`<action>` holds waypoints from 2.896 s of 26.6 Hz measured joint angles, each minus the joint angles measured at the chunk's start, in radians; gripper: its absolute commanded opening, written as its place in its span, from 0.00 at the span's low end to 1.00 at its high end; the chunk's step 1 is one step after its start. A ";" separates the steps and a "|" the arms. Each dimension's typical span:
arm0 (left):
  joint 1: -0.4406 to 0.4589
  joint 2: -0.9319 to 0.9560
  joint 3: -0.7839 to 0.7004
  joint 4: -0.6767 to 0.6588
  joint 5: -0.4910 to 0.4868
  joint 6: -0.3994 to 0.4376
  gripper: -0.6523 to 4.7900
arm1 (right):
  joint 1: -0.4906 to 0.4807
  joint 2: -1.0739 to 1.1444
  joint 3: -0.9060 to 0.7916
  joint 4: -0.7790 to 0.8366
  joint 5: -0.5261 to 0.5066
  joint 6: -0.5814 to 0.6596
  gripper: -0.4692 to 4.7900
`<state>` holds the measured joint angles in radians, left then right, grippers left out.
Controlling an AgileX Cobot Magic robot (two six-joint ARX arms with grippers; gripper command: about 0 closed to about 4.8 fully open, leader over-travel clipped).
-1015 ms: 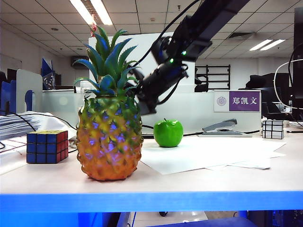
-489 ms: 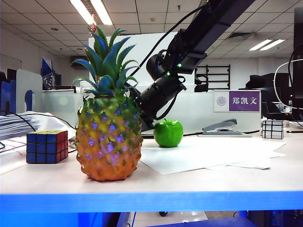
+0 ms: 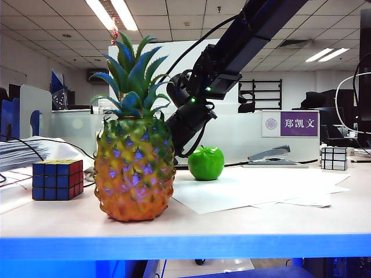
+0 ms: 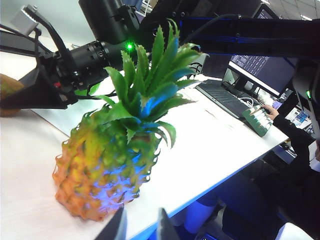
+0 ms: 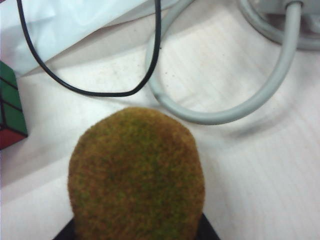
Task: Arrange all the fruits from large to small from left to right in a row.
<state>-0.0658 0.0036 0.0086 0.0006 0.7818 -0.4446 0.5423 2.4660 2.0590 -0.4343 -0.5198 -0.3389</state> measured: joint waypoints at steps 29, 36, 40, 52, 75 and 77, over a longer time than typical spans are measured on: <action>0.002 0.000 0.000 0.178 -0.087 0.072 0.47 | -0.069 -0.798 0.173 -0.621 0.579 -0.156 0.08; 0.002 0.000 0.000 0.178 -0.087 0.066 0.47 | -0.070 -1.040 0.050 -0.787 0.697 -0.155 0.08; 0.002 0.000 0.000 0.179 -0.087 0.063 0.47 | -0.069 -1.217 -0.032 -0.760 0.695 -0.127 0.08; 0.002 0.000 0.000 0.187 -0.087 0.047 0.47 | -0.068 -1.775 -0.468 -0.579 0.604 -0.008 0.08; 0.002 0.000 0.000 0.198 -0.086 0.021 0.47 | -0.130 -1.976 -1.571 0.208 0.491 0.250 0.08; 0.002 0.000 0.000 0.198 -0.086 0.021 0.47 | -0.185 -1.967 -1.648 0.301 0.491 0.271 0.08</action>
<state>-0.0643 0.0036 0.0086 0.1982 0.6956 -0.4236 0.3576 0.4995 0.4114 -0.1333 -0.0292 -0.0677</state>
